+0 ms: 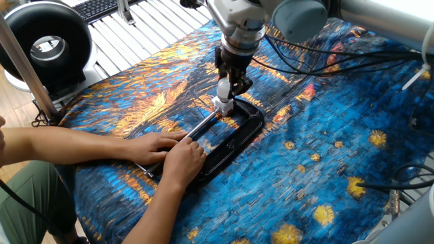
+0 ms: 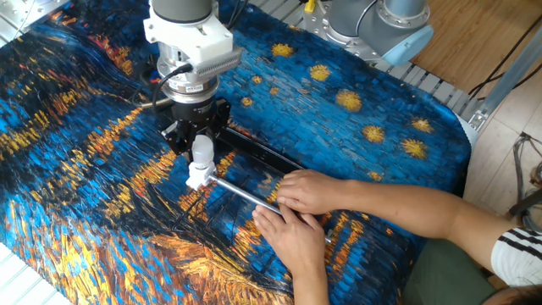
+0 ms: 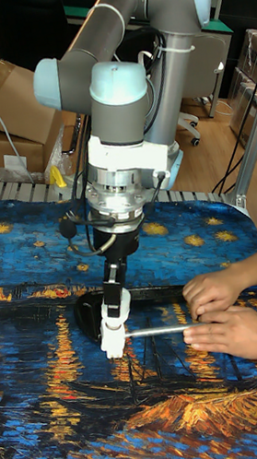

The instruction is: Take out the light bulb by rotating it

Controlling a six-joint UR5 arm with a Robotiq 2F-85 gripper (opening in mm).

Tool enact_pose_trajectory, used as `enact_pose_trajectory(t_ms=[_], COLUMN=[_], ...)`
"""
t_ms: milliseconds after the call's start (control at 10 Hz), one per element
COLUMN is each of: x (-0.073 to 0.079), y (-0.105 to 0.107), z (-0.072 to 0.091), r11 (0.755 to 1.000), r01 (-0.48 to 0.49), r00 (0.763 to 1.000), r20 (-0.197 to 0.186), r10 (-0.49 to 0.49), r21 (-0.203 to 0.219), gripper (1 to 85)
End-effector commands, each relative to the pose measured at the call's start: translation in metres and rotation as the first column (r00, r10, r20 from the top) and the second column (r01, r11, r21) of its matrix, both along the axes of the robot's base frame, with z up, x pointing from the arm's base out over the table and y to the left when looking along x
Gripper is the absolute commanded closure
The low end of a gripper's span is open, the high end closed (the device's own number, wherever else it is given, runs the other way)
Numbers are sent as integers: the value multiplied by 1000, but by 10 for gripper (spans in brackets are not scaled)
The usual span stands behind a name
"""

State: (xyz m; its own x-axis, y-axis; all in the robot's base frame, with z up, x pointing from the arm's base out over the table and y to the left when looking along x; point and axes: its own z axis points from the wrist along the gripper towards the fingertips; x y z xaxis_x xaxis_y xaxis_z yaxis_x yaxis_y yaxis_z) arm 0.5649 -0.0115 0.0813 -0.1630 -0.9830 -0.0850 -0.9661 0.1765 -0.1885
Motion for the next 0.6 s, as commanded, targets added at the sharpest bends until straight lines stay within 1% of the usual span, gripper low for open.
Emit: enact_pose_trajectory(t_ms=[0, 100, 200, 300, 500], x=[-1, -3, -4, -5, -6], y=[0, -1, 0, 1, 0], z=[2, 3, 3, 3, 3], r11=[1000, 1000, 1000, 1000, 1000], r01=[-19, -24, -23, -23, -19], r00=[1000, 1000, 999, 999, 999], r20=[-7, -17, -23, -25, -28], r10=[19, 24, 23, 24, 19], r21=[5, -2, 6, 12, 11], gripper=[380, 327, 293, 267, 240])
